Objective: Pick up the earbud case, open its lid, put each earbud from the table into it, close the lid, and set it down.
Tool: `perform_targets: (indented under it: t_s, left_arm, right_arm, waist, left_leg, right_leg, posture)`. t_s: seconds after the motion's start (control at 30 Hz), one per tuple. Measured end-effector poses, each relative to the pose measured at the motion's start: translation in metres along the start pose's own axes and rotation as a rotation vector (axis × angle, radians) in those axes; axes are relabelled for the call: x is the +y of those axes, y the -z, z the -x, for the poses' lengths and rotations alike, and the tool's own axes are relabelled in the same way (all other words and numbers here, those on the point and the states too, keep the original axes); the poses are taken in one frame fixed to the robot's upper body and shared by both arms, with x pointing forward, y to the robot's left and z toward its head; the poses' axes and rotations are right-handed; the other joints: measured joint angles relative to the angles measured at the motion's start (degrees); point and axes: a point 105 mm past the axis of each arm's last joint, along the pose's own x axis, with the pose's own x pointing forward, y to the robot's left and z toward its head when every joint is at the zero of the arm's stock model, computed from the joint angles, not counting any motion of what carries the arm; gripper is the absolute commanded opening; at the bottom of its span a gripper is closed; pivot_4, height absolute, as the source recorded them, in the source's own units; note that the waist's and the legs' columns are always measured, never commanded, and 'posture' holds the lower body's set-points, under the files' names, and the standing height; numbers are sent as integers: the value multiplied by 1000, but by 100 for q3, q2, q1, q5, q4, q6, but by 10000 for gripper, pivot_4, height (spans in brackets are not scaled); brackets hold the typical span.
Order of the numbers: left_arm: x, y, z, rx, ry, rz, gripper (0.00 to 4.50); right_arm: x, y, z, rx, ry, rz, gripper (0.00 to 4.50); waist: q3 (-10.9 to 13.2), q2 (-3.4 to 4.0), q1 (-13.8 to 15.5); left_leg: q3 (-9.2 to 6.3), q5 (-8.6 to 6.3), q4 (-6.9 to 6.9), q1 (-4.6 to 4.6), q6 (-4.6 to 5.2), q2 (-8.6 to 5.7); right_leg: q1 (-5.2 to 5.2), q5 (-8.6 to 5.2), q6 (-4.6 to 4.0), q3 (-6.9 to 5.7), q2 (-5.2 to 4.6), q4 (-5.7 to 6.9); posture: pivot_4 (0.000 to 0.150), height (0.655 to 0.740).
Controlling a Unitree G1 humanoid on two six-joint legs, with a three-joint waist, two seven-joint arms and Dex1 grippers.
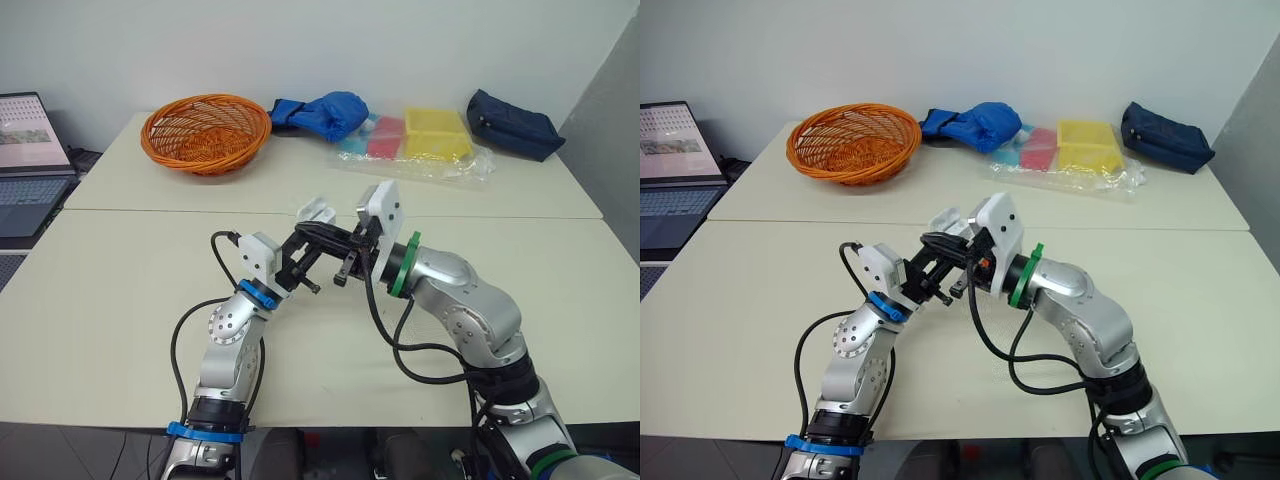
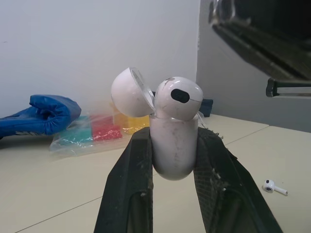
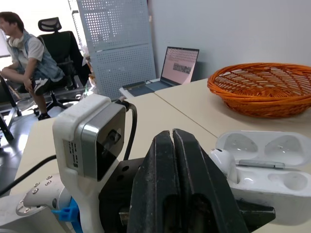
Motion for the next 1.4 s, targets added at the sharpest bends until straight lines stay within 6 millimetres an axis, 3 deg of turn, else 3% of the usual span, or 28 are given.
perform_targets:
  t_s: [0.4,1.4]
  left_arm:
    - [0,-1,0,-1,0,-1,7474]
    - [1,-2,-2,-8,-4,-4,7474]
  right_arm:
    - [-8,10,-3,39,39,1,700]
    - [-16,11,3,48,67,2,700]
  waist:
    - [0,0,0]
    - [0,0,0]
  left_leg:
    - [0,0,0,0,0,0]
    - [1,0,0,0,0,0]
  right_leg:
    - [0,0,0,-1,0,0]
    - [0,0,0,-1,0,0]
  posture:
    - [1500,7400]
    - [1500,7400]
